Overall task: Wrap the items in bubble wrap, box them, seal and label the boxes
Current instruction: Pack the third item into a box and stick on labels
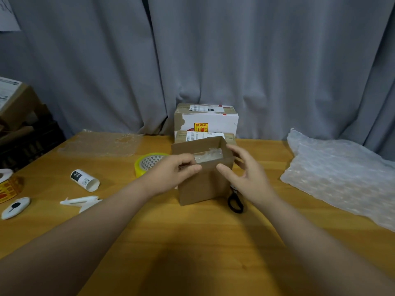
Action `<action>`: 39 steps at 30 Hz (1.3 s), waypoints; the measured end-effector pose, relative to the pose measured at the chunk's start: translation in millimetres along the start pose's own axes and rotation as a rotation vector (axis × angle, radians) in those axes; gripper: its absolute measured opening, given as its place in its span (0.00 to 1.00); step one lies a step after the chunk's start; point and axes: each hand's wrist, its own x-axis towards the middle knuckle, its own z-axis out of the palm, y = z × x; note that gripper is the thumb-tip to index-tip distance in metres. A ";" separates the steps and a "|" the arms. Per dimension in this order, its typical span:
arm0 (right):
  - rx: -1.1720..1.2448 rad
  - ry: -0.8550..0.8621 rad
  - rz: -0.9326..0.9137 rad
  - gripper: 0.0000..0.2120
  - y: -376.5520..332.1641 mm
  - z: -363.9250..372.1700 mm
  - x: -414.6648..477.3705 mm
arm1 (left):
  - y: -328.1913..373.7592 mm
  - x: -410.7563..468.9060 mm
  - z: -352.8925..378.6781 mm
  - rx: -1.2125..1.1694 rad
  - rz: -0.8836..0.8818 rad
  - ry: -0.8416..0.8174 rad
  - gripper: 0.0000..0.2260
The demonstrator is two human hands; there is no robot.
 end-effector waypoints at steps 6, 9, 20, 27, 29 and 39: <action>0.041 0.033 -0.025 0.21 0.4 10.6 2.4 | -1.3 -0.8 -11.1 0.004 -0.031 -0.072 0.13; -0.028 0.059 -0.019 0.14 5.5 14.6 2.0 | 1.8 1.3 -11.4 0.081 -0.091 -0.113 0.12; -0.557 -0.048 0.040 0.31 -1.6 14.8 37.6 | -7.6 26.1 -2.0 0.387 -0.132 0.135 0.28; -0.262 -0.237 0.091 0.20 19.9 22.5 33.2 | -21.2 6.1 9.7 0.384 -0.207 -0.119 0.33; -0.234 -0.253 0.086 0.26 21.1 24.1 29.7 | -24.4 6.8 9.4 0.337 -0.195 -0.105 0.32; -0.563 -0.251 -0.084 0.28 -33.0 12.2 32.5 | 3.8 -20.7 -9.5 0.392 -0.032 -0.022 0.28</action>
